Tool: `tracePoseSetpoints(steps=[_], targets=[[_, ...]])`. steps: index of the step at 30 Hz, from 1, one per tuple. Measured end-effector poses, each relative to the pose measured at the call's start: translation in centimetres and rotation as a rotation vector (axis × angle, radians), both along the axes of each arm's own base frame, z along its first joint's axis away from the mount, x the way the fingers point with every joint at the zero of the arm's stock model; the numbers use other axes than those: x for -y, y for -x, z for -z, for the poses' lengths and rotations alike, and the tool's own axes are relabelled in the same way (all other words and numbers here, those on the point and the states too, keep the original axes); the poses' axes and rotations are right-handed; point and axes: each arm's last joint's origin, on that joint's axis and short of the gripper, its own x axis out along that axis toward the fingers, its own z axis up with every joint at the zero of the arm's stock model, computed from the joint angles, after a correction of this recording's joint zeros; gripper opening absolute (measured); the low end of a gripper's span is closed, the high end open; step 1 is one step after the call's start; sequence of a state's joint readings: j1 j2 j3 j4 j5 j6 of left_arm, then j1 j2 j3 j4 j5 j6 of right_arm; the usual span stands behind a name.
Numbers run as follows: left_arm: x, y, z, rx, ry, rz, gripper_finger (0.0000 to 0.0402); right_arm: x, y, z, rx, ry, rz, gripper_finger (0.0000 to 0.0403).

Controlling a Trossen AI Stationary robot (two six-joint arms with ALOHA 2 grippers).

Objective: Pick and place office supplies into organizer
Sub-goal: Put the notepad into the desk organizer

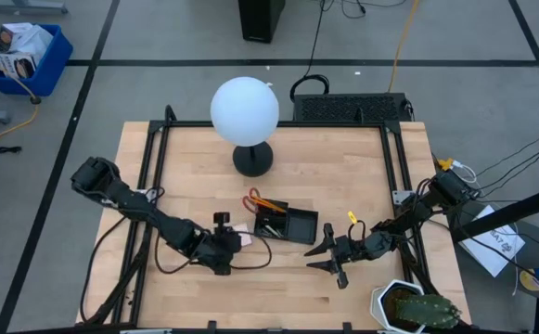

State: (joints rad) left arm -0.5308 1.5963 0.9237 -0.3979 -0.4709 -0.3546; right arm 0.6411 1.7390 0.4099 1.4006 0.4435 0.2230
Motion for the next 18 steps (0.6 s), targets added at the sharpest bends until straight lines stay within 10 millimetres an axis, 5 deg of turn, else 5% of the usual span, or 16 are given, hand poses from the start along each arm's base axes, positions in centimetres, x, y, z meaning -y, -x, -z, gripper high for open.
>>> tracePoseSetpoints(steps=[18], targets=[[3.6,0.7,-0.4,0.137,0.064,0.061,0.0133,0.0,0.0,0.0,0.001,-0.001,0.000,0.0128]])
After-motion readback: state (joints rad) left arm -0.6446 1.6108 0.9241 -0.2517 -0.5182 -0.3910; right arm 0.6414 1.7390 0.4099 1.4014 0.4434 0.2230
